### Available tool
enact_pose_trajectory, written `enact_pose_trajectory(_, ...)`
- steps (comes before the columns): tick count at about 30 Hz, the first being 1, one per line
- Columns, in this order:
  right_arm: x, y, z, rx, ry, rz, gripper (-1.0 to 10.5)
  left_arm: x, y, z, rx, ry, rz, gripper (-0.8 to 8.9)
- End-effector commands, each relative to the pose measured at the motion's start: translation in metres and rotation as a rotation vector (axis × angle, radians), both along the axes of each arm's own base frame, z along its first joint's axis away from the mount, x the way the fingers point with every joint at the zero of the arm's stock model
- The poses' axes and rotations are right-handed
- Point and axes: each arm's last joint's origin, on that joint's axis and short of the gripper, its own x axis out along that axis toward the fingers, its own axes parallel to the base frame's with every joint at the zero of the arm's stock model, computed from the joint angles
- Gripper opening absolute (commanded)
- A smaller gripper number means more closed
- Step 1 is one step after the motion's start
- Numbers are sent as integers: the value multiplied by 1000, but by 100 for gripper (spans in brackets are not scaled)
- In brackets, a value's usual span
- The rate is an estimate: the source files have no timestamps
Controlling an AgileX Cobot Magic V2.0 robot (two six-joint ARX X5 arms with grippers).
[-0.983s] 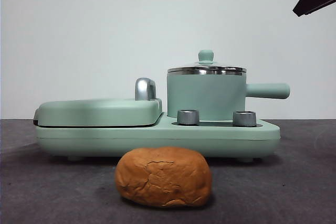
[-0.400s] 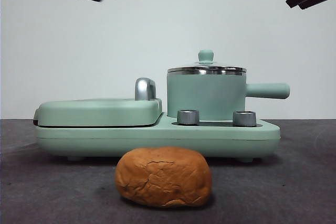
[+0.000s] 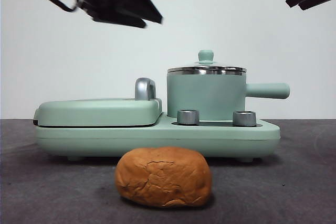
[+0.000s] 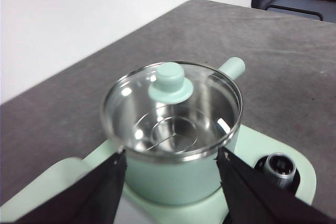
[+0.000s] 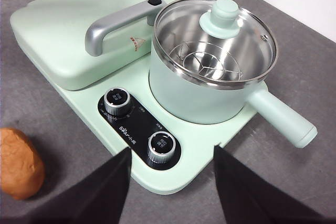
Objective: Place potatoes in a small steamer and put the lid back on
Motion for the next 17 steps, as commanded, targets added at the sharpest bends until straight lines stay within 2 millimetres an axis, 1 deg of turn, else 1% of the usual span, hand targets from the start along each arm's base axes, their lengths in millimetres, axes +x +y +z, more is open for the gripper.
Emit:
enact_pose_trajectory(1,1,1,5,16,-13,-3,246,17,-19,2,-26,18,-10,281)
enact_pose_trajectory(8,3,2,7,23,-34,-3,246,52,-55,-2,-23,35,-40,282)
enact_pose_trajectory(11,3,2,7,23,-35,-3,246,67,-67,-3,-27,41,-43,282)
enact_pose_trajectory(17,3,2,7,23,-35,-3,246,88,-84,-5,-33,38,-52,285)
